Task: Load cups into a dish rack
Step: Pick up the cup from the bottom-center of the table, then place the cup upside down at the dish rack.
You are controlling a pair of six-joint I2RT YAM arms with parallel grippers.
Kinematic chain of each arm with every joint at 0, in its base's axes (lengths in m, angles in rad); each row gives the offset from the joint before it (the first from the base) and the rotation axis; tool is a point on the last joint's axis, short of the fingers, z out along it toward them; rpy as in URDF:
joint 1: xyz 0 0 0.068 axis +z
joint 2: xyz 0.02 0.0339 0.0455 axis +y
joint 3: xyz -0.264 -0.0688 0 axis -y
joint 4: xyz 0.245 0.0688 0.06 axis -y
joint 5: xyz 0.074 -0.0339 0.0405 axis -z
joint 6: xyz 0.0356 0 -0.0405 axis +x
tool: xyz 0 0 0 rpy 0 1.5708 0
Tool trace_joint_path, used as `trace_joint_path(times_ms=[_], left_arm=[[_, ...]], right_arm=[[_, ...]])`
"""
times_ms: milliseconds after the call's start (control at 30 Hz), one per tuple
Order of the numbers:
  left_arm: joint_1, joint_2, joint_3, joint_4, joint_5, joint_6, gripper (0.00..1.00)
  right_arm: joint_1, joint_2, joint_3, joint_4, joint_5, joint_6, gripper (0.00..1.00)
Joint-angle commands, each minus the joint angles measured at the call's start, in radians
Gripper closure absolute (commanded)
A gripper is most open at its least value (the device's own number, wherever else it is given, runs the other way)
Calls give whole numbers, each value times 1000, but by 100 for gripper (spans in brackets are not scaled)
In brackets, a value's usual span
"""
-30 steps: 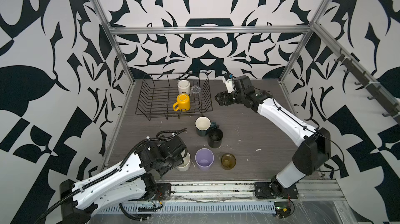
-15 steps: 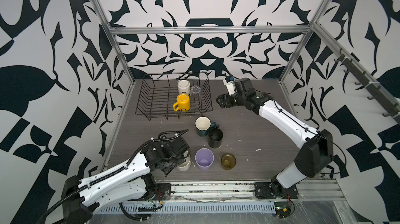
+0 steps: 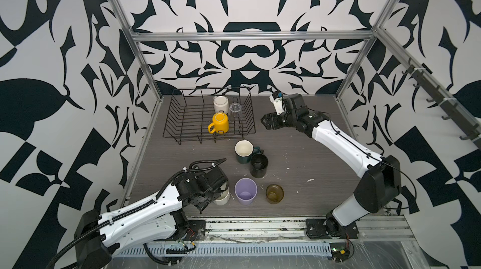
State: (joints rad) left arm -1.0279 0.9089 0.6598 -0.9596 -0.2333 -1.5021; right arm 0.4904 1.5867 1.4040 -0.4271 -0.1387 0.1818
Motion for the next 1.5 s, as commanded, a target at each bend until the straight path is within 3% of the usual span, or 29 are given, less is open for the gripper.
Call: trace_joint_path(times_ms=[0,233,467,633,867,1033,1233,1333,1400,1467], left_arm=[[-3,2,1,-10,-45,-18,72],[-1,-20,18,-25,-93,-27,99],[3,-100,64,-128,-158,-40,100],[5,-189,192,-254,-307,-5,100],[60,-301,350,-154,-495,236,100],[77,-274,456,-6,-538,484,100],[152,-154,511,178,-403,681,100],[329,-112,500,292,-181,724,100],[477,-70,480,376,52,718,100],[569,-29,477,436,210,711,100]], right_arm=[[-5,-34,-2,33,-15,3,13],[-9,-36,-7,36,-37,11,13],[-21,-45,-25,54,-73,33,13],[-42,-60,-35,80,-159,68,13],[-84,-92,-90,202,-363,159,11],[-120,-115,-150,374,-572,276,8],[-141,-151,-211,577,-715,427,5],[-159,-163,-251,690,-767,514,4],[-178,-170,-283,780,-797,582,4],[-191,-176,-304,835,-817,625,4]])
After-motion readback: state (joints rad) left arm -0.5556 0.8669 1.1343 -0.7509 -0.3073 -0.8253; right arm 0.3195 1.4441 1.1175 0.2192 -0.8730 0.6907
